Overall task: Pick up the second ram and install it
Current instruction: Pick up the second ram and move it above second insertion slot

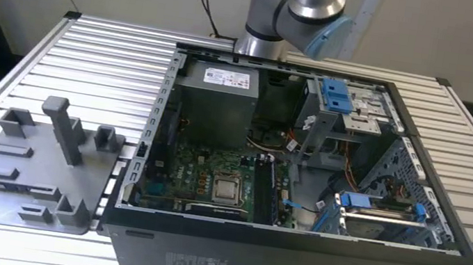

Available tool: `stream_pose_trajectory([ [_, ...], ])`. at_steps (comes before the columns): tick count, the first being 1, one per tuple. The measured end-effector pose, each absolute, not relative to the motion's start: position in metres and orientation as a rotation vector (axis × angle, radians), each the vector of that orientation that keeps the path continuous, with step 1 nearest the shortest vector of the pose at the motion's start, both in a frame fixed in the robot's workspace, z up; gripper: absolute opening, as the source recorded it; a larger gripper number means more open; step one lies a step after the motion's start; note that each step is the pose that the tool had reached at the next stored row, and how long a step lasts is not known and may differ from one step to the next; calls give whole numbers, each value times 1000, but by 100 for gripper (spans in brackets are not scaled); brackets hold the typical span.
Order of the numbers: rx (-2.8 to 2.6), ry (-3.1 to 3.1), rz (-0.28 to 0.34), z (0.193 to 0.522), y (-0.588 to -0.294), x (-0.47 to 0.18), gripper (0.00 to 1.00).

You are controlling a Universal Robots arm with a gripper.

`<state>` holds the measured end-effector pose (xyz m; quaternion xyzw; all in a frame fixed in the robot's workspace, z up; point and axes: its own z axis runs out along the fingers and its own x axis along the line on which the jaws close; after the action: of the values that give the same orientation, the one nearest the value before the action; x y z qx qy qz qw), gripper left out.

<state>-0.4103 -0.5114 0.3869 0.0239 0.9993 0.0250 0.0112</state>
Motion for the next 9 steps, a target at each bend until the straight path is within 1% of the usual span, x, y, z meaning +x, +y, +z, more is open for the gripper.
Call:
stream_pose_trajectory([
  [9, 72, 3117, 83, 387, -511, -410, 11],
])
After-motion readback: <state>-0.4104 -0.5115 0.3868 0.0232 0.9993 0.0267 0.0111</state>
